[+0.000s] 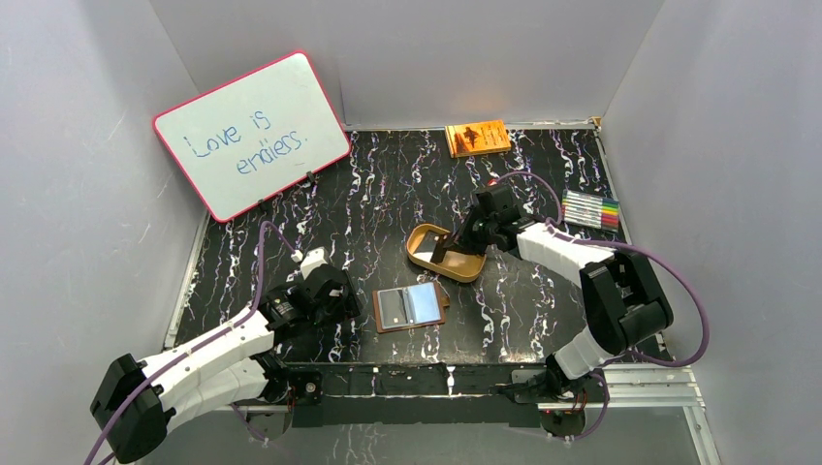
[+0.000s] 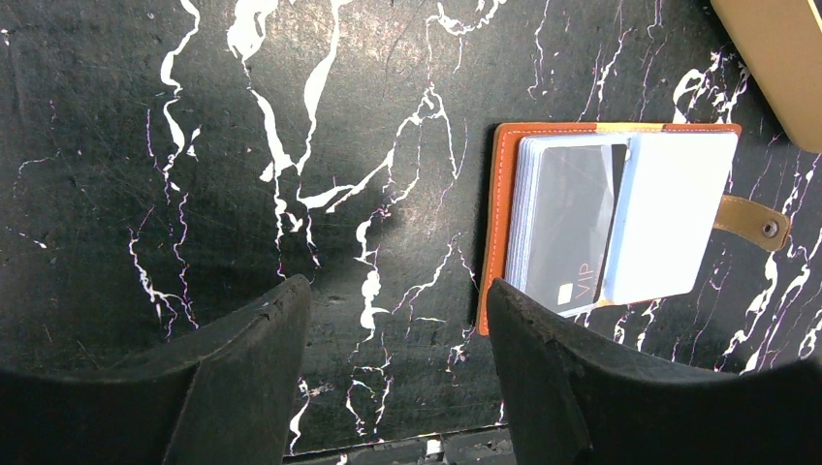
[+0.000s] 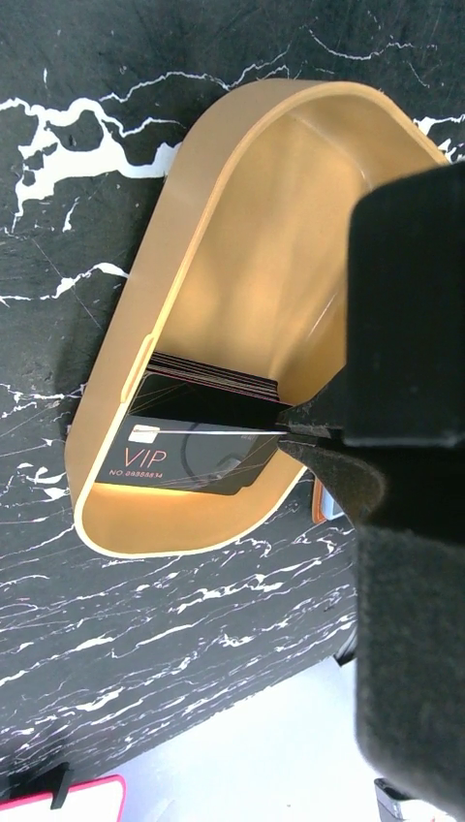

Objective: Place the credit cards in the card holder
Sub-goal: Pick up the credit card from the storage box, then turn over the card slot in the card holder.

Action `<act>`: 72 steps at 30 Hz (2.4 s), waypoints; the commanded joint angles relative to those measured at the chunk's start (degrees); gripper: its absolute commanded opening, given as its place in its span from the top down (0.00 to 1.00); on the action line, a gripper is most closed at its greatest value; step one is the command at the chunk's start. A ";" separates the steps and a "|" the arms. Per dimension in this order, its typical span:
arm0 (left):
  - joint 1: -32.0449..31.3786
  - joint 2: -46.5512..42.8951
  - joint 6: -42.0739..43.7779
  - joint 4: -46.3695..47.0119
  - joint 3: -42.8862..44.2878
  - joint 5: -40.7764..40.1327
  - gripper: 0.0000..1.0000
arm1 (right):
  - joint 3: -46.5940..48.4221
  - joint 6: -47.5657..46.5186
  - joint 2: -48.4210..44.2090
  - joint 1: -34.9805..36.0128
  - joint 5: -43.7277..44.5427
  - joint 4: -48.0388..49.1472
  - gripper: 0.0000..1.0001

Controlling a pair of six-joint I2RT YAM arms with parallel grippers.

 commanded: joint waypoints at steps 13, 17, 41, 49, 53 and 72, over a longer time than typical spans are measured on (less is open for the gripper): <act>0.35 -1.59 0.71 -2.77 3.58 -3.04 0.37 | -1.83 15.20 -10.56 -5.19 -8.65 -0.73 1.00; 0.32 -1.88 0.94 -3.40 4.88 -3.80 0.37 | -4.79 20.34 -12.41 -7.96 -16.90 2.81 1.00; 0.31 -7.06 2.68 -1.62 5.09 -0.44 0.36 | 7.06 -15.71 -16.70 -6.67 -24.73 -20.45 1.00; 0.36 0.36 6.03 12.57 3.62 13.51 0.35 | -5.02 -22.69 -25.04 2.27 -20.06 -18.97 1.00; -0.45 9.51 6.55 14.72 6.91 15.29 0.33 | -9.83 -22.76 -25.12 4.23 -17.33 -16.77 1.00; -3.68 27.32 9.62 12.42 20.45 11.97 0.28 | -23.77 -9.32 -21.59 7.90 -13.21 -4.17 1.00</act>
